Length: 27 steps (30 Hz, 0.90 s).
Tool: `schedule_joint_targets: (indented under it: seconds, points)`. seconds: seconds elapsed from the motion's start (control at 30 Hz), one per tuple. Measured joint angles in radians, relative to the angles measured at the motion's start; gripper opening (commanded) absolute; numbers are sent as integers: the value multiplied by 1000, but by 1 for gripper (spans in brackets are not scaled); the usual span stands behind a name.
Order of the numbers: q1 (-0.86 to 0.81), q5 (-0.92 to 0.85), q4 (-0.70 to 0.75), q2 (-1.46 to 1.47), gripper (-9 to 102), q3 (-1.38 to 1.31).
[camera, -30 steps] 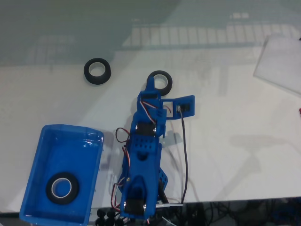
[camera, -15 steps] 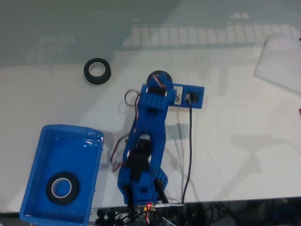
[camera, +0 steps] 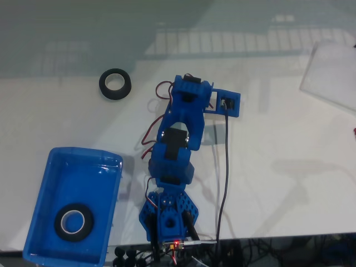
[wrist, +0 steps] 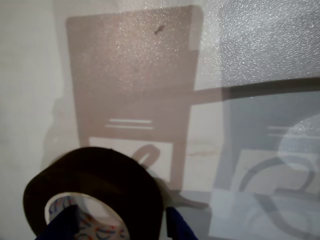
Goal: Grasp all tape and put them in the bin.
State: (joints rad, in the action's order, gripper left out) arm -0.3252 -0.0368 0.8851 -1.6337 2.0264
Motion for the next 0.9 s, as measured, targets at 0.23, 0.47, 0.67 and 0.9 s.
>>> schedule_joint_targets:
  seconds: [0.23,0.47,0.67,0.9]
  points:
    - [6,-6,9,66,8,-48]
    - [11,-20,23,91,0,-74]
    - [11,-21,26,80,0,-75]
    - [120,2,32,-207,0,-21]
